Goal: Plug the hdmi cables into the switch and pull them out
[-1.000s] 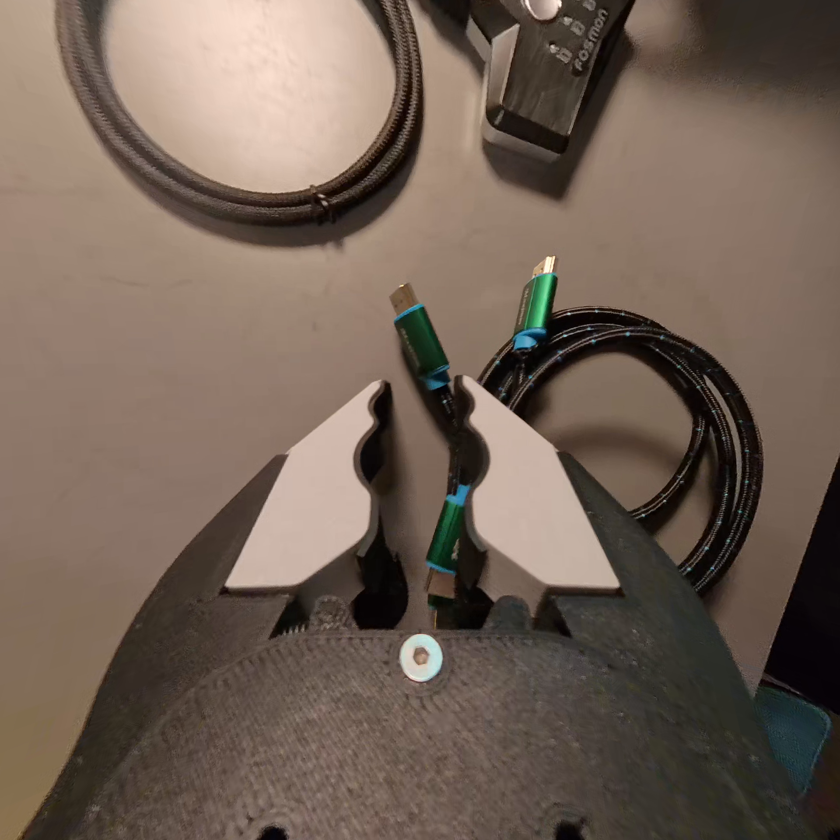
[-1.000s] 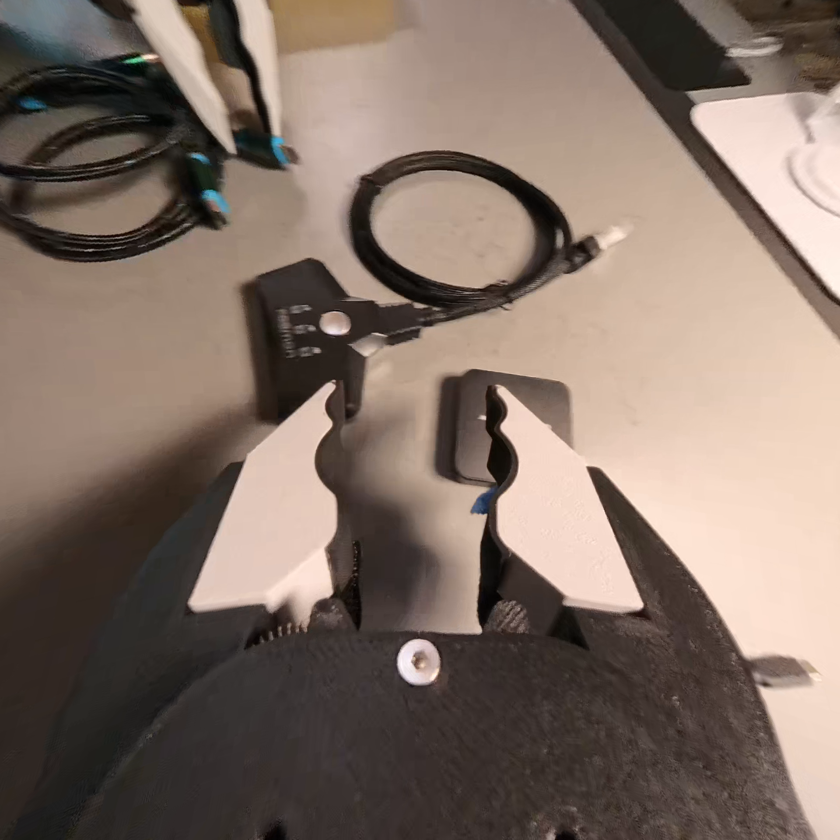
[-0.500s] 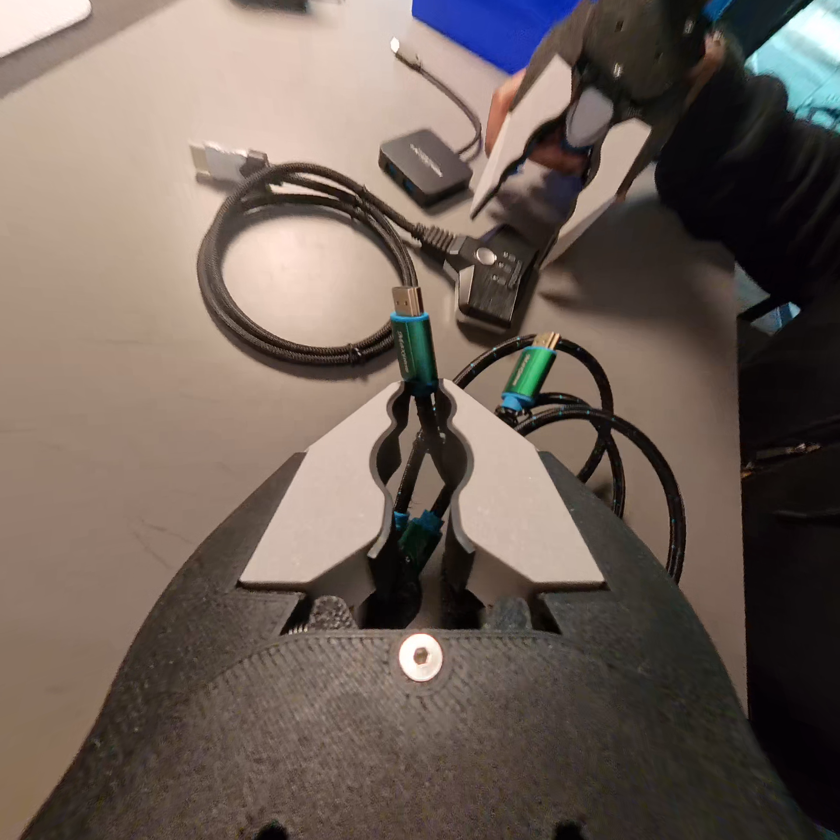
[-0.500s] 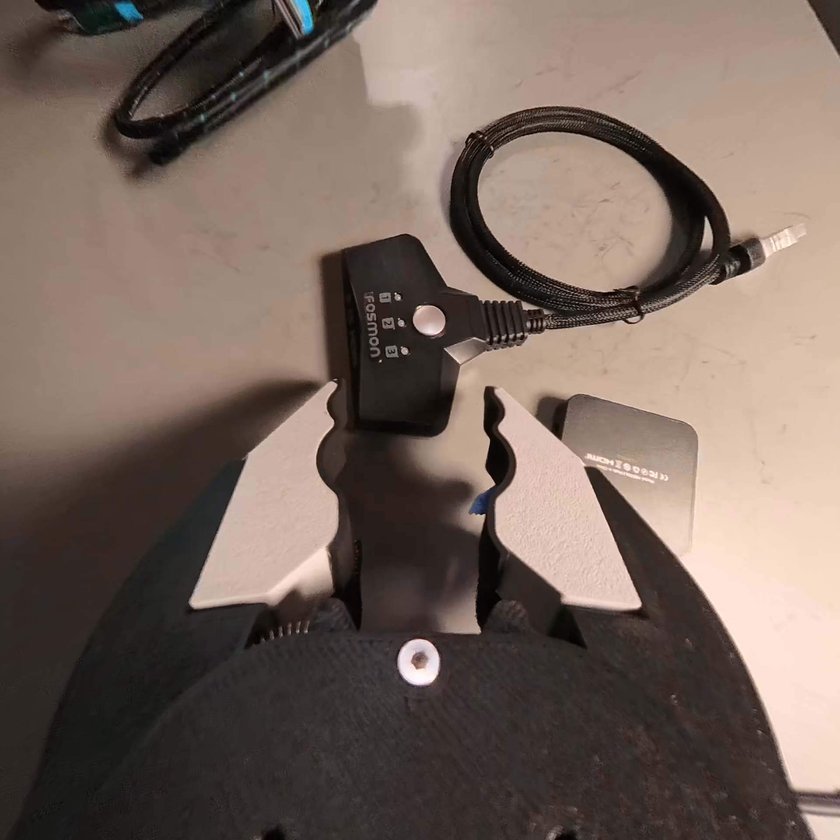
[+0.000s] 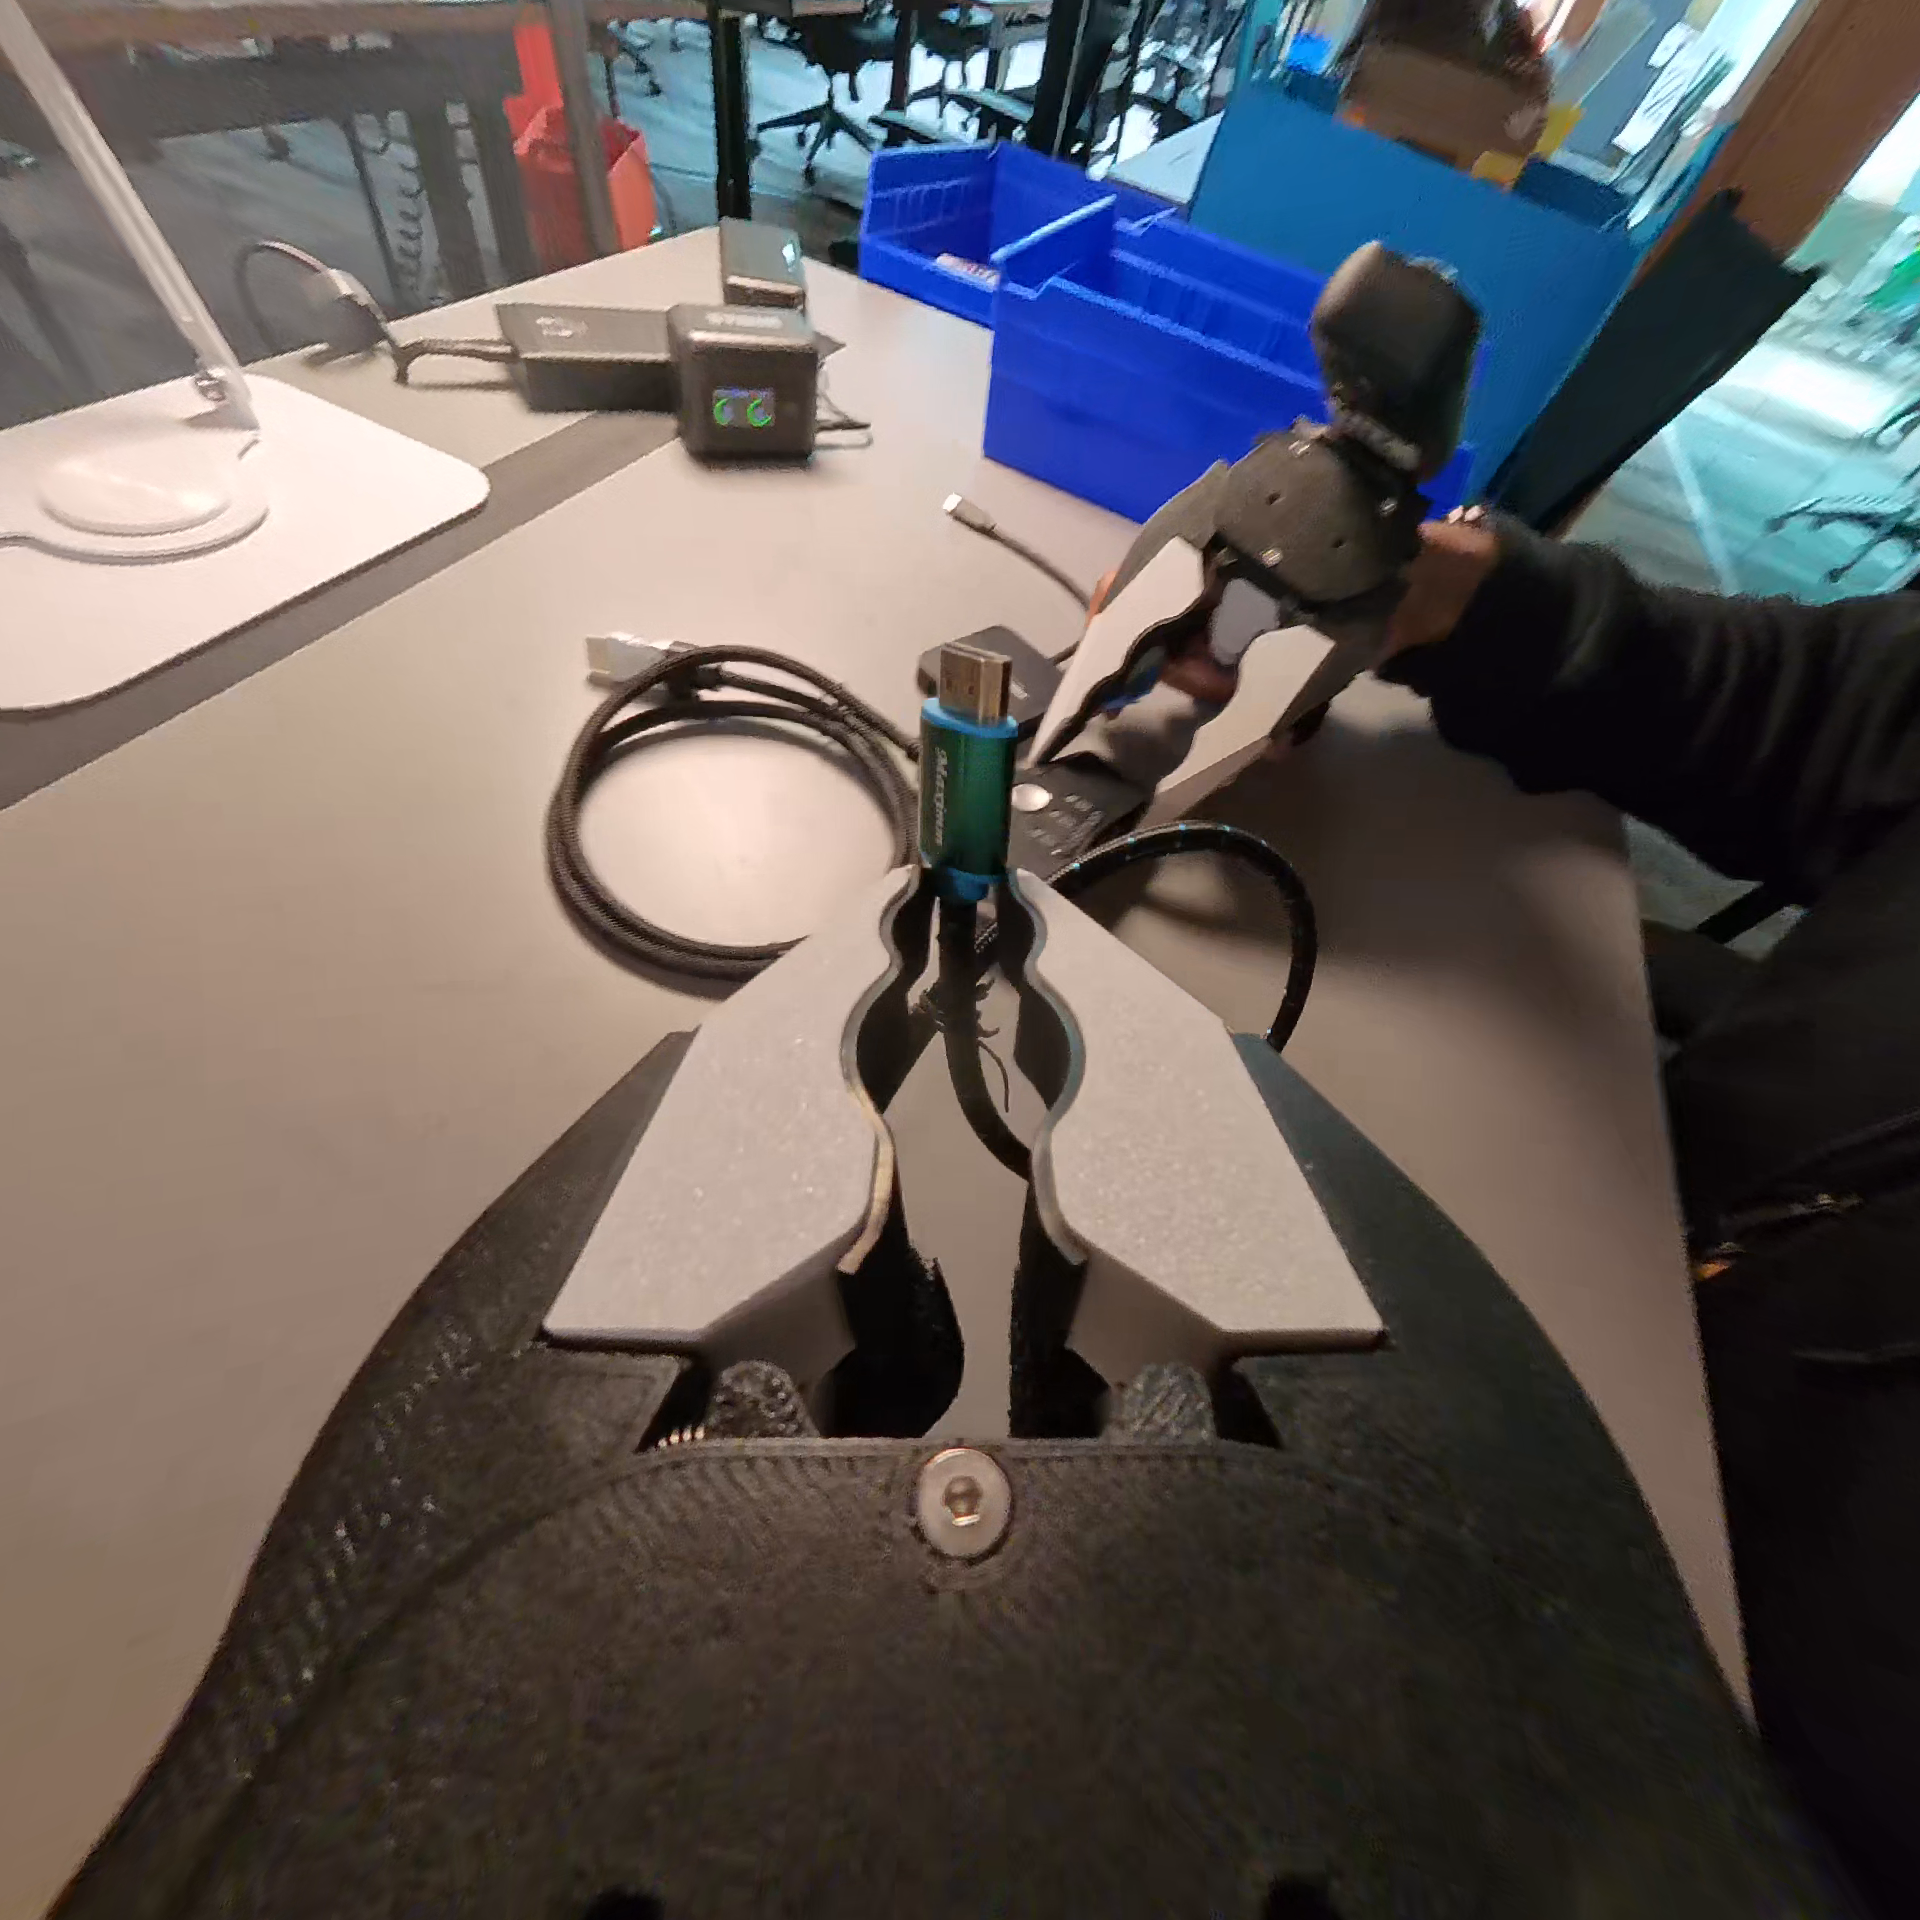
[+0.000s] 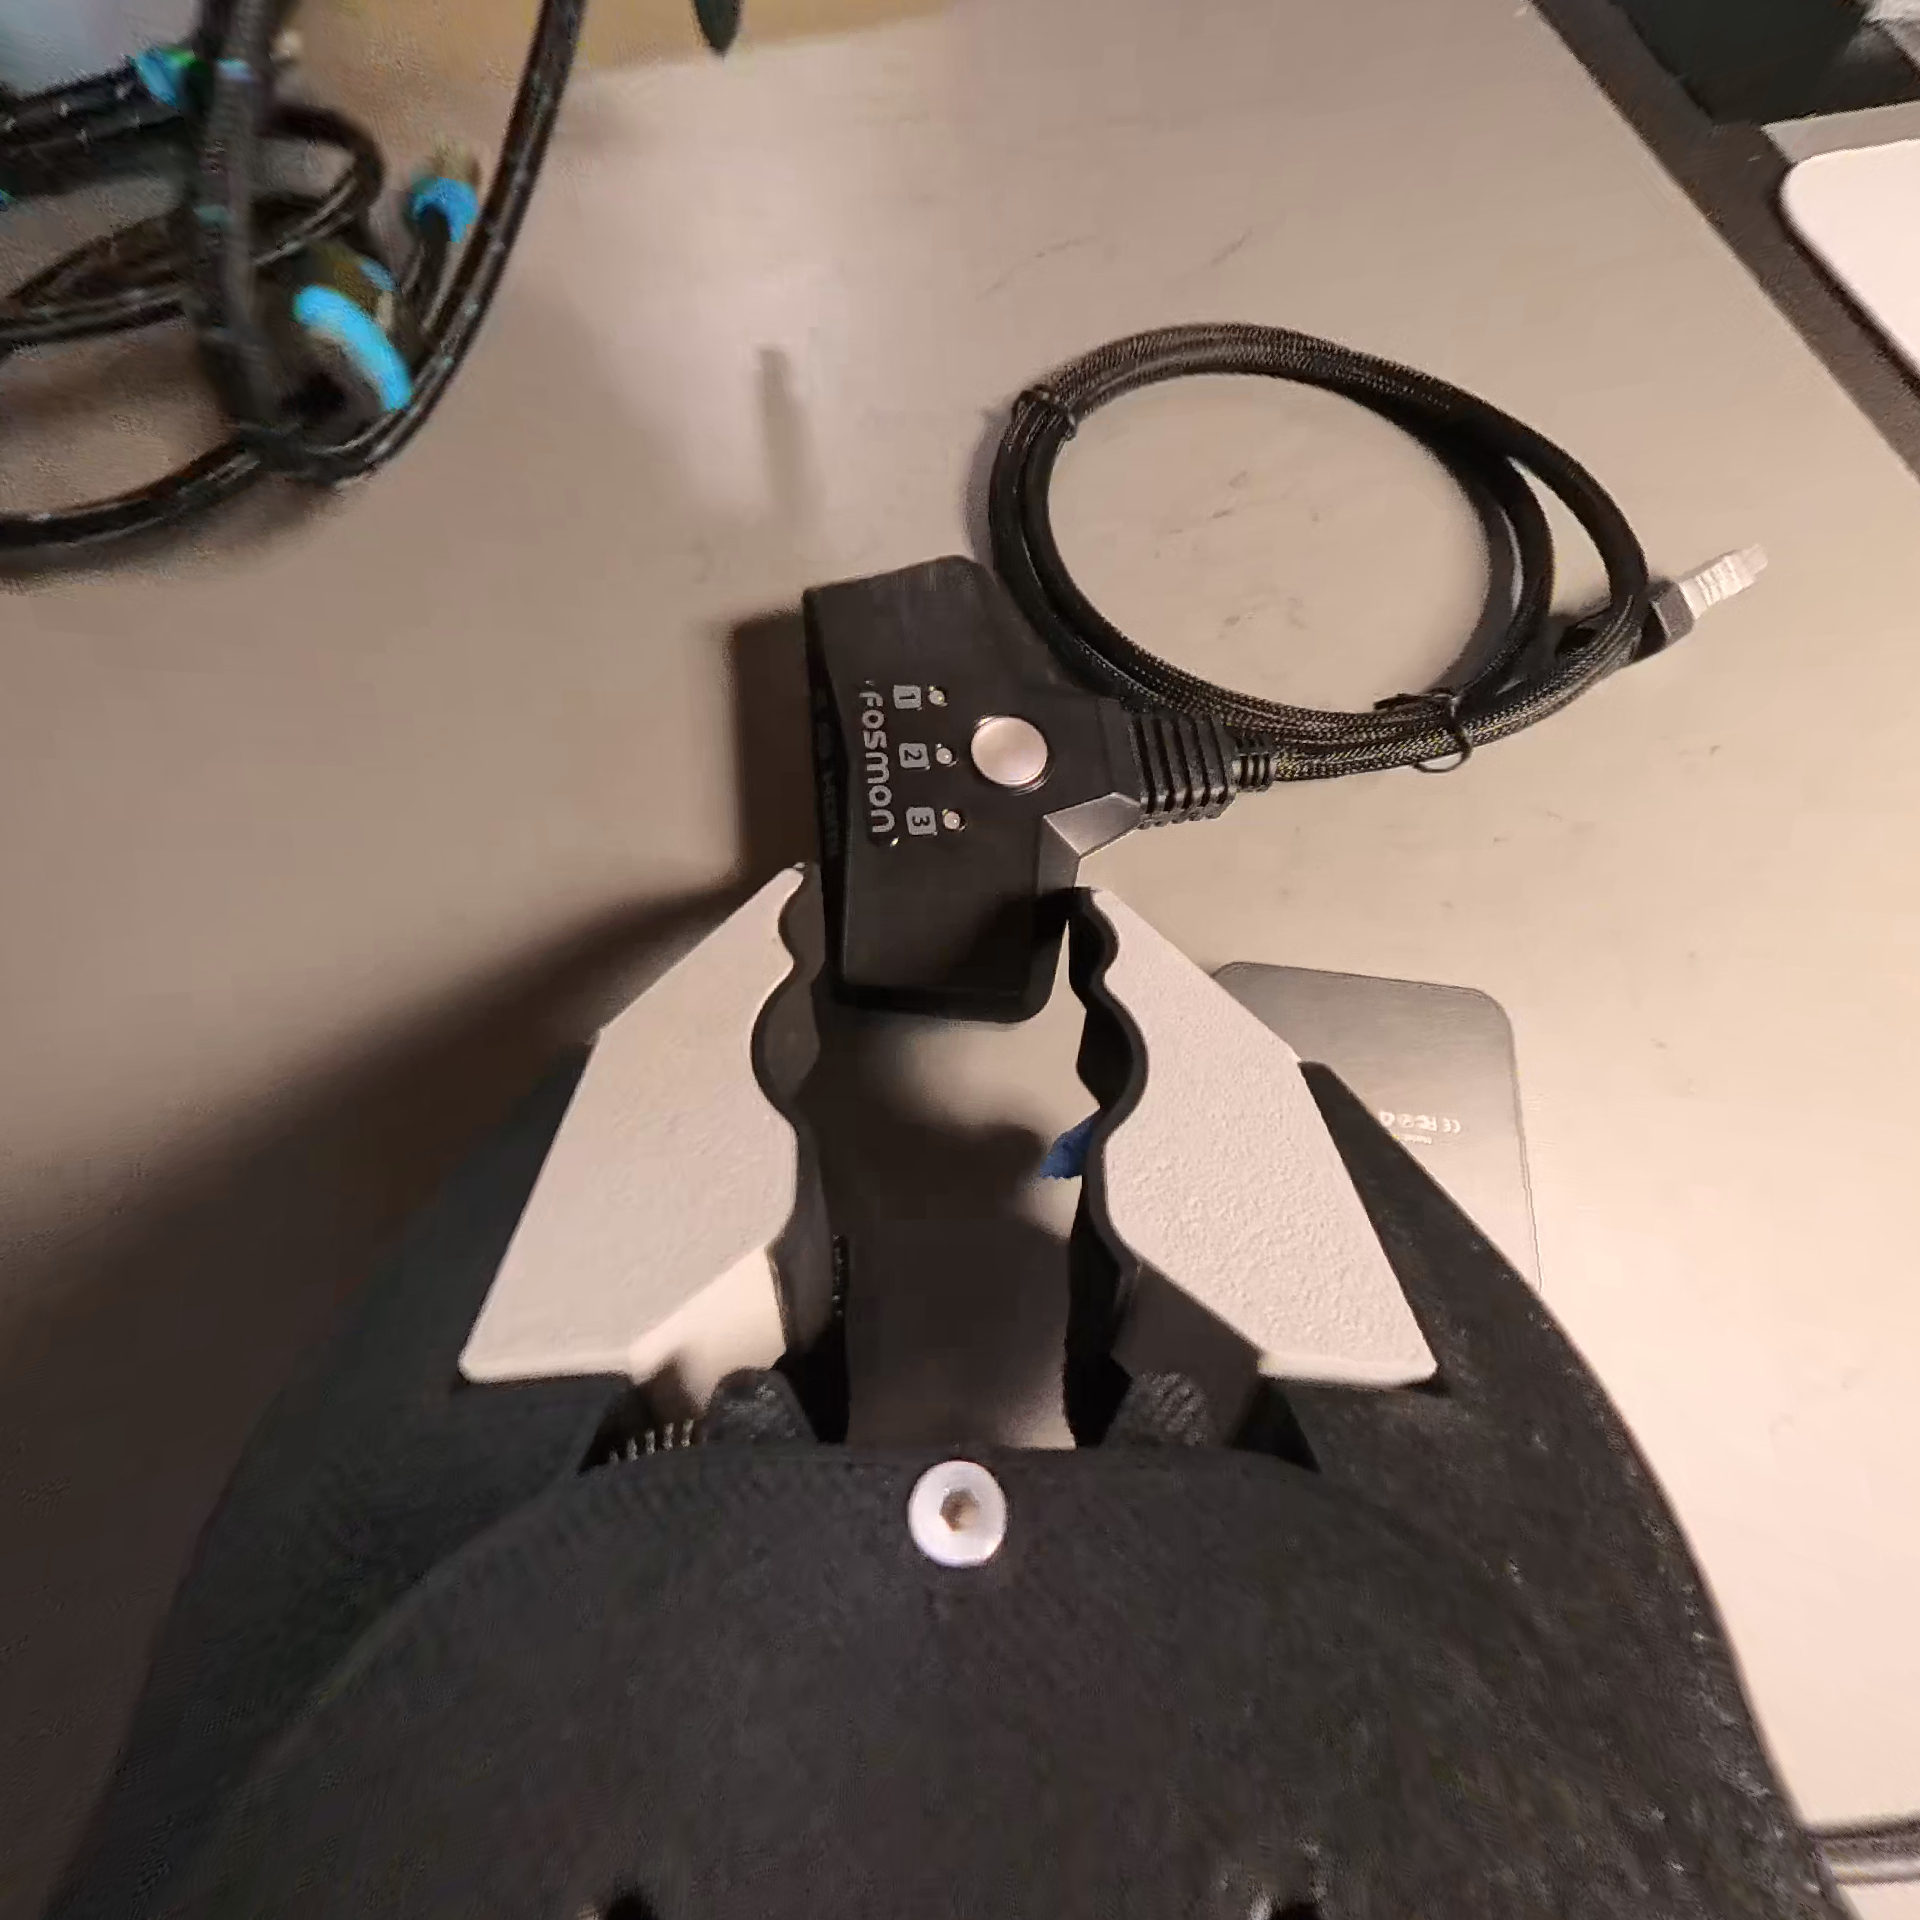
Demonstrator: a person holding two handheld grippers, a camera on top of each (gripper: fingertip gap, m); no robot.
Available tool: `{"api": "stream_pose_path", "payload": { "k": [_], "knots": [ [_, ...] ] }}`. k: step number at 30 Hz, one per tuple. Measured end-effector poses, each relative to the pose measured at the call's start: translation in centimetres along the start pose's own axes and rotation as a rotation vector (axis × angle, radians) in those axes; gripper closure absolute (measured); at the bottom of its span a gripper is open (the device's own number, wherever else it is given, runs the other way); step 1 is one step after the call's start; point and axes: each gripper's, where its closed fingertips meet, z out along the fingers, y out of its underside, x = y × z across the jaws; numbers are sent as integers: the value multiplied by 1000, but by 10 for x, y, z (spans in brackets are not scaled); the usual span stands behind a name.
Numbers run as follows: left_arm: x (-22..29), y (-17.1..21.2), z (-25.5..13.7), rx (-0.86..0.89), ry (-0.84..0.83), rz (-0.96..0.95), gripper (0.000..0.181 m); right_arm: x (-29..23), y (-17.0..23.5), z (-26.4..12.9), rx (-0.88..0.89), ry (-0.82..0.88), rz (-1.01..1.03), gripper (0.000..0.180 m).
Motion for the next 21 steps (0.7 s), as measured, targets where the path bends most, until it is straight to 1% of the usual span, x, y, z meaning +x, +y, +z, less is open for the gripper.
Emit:
{"api": "stream_pose_path", "payload": {
  "k": [2,5,9,11,15,21],
  "knots": [
    [10,-8,3,45,73,-36,169,4,-6,2,29,23,36,131],
    [28,-16,15,117,222,-139,169,10,-18,4,80,63,91,131],
    [36,-13,39,169,381,-369,170,19,-28,4,131,111,178,131],
    [35,-6,52,149,395,-448,171,22,-30,5,149,121,203,131],
    [43,12,71,70,393,-476,171,27,-34,3,200,110,289,131],
    [42,23,83,39,361,-537,171,29,-39,-1,249,93,339,131]
  ]
}}
